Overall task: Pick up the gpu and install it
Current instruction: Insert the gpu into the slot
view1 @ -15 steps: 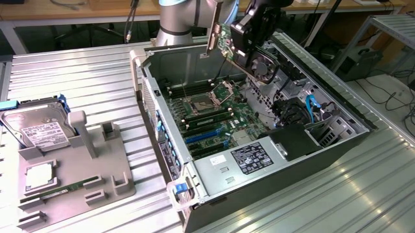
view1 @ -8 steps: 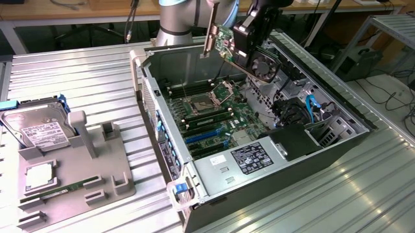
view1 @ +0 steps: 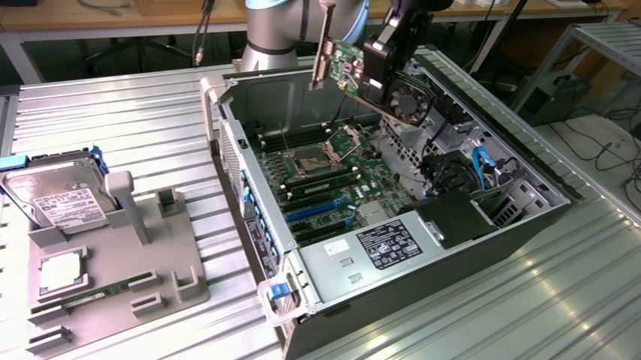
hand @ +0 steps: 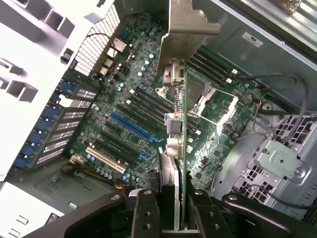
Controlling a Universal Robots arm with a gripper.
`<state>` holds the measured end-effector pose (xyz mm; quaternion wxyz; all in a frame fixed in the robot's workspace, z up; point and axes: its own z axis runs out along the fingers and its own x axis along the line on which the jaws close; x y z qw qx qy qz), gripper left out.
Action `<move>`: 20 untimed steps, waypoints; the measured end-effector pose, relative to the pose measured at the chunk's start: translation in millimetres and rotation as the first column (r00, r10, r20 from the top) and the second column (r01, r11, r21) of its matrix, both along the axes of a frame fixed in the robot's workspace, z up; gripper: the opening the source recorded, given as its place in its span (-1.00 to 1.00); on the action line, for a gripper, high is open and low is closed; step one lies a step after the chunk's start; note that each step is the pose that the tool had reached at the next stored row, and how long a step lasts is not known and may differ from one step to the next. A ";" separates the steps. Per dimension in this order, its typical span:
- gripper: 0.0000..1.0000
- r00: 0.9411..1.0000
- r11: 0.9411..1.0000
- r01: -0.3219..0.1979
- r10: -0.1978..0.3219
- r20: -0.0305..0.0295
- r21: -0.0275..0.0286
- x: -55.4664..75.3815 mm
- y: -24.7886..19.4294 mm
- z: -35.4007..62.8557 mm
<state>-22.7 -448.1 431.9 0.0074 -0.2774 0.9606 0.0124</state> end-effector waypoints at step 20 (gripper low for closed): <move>-0.44 0.976 0.976 -0.219 0.219 0.000 0.000 0.0 0.0 0.0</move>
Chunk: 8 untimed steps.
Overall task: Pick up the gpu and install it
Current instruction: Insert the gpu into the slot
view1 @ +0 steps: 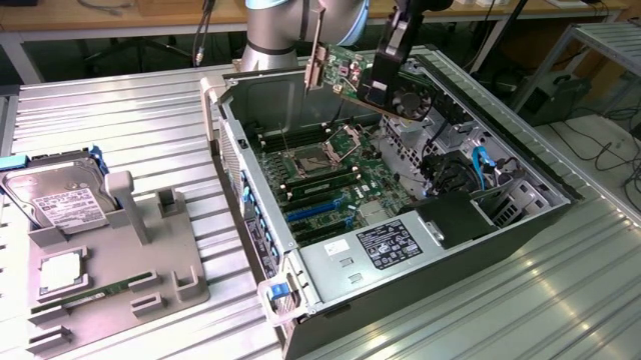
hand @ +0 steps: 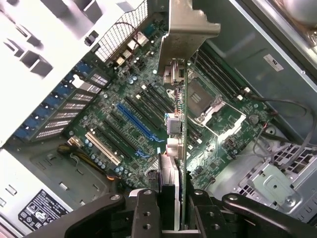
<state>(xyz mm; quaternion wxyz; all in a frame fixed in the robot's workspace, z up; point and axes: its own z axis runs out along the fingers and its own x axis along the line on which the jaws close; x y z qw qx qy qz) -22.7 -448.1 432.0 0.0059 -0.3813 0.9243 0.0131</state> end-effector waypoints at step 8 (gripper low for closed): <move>-0.44 0.996 0.996 -0.084 0.084 0.000 0.000 0.0 0.0 0.0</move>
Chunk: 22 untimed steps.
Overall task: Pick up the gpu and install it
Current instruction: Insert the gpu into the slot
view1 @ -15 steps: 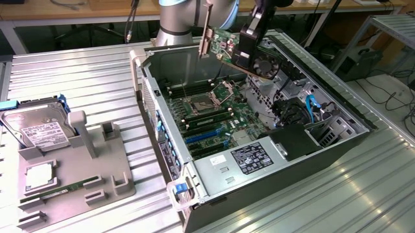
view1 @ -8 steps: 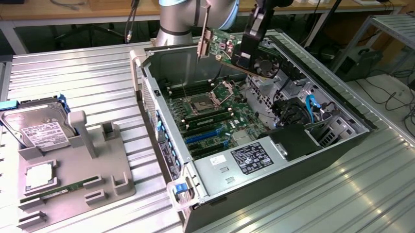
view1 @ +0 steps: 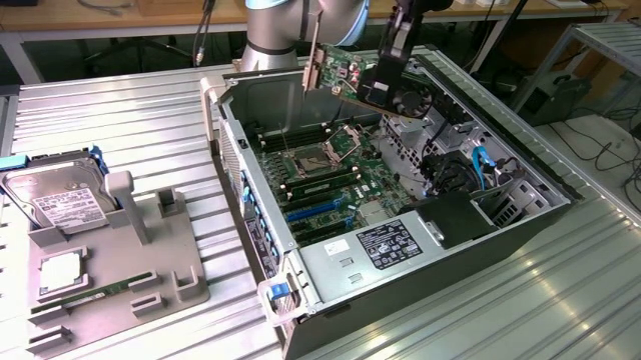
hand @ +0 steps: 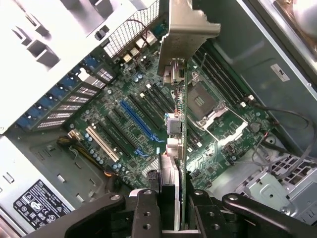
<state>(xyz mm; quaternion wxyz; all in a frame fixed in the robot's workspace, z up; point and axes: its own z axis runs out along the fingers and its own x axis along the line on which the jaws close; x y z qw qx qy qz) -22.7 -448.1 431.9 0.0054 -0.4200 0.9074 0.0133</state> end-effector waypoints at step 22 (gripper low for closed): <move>-0.44 0.936 0.936 -0.353 0.353 0.000 0.000 0.0 0.0 0.0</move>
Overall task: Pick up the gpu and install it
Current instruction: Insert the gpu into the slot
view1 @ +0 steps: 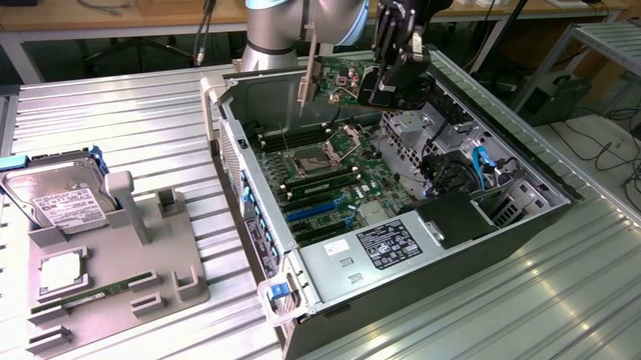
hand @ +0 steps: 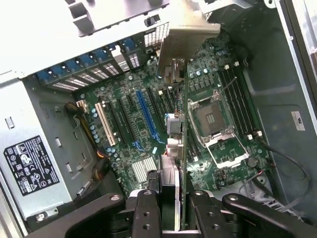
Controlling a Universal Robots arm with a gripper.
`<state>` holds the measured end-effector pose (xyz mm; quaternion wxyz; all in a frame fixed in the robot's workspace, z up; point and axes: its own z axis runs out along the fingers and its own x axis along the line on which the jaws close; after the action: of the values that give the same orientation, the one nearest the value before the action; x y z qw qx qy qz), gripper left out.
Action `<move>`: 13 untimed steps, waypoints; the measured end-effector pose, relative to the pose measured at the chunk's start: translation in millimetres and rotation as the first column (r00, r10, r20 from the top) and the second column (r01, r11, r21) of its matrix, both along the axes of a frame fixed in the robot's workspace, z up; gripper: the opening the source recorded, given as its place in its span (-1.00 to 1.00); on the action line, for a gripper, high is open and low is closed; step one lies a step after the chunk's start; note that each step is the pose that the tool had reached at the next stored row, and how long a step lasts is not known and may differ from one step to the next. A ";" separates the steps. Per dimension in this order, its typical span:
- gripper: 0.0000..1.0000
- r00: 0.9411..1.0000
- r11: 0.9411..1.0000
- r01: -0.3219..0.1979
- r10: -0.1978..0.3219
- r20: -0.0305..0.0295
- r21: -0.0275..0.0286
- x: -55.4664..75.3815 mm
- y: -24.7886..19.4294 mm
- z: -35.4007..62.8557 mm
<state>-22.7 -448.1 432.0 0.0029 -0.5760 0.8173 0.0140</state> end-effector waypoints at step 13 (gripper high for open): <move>-0.44 0.984 0.984 -0.176 0.176 0.000 0.000 0.0 0.1 -1.3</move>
<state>-22.7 -448.0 430.7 0.0017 -0.6460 0.7632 0.0142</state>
